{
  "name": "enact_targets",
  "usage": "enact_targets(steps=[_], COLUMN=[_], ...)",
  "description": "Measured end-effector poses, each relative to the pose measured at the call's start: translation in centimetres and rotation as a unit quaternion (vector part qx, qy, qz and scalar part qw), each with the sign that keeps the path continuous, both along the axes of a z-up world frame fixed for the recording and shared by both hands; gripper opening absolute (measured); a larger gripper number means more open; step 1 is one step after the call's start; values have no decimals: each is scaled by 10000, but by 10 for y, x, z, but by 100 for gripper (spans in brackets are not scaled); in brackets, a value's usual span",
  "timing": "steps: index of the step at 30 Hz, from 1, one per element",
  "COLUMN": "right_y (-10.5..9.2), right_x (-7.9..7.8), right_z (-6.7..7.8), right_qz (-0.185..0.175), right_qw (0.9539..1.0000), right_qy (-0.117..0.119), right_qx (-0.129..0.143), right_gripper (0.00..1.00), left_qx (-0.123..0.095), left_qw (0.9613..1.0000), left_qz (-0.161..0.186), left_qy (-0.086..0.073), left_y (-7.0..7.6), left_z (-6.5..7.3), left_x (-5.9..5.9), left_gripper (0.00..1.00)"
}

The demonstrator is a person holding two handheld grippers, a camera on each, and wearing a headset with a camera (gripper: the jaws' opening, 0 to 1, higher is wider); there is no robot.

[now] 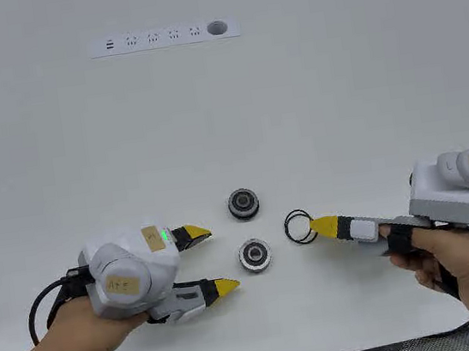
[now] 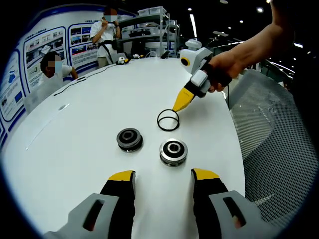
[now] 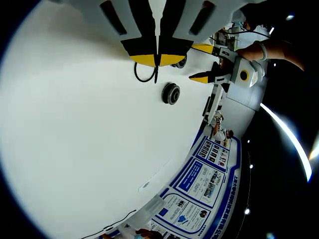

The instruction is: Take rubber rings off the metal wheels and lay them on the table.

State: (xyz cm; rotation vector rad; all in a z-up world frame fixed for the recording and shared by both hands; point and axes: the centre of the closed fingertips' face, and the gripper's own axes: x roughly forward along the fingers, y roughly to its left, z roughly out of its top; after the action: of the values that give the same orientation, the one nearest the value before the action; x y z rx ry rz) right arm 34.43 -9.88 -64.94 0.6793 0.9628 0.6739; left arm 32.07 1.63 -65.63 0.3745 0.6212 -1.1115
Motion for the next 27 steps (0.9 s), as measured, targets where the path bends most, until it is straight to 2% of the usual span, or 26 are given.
enact_targets(steps=[12, 22, 27], right_y=[-6, -7, -8], right_x=[-2, -1, -1], right_z=[-9, -10, -10], right_qz=[-36, 98, 136], right_qw=[9998, 9987, 9982], right_qy=[7, -177, -259], right_qx=[-200, -474, -527], right_gripper=[5, 10, 13], left_qx=[-2, -21, -26], left_qw=[10000, 10000, 10000], left_qz=[9, 48, 52], left_qy=[34, 25, 26], left_y=[0, 1, 0], left_z=[-2, 0, 0], left_x=[1, 3, 3], left_gripper=[46, 45, 44])
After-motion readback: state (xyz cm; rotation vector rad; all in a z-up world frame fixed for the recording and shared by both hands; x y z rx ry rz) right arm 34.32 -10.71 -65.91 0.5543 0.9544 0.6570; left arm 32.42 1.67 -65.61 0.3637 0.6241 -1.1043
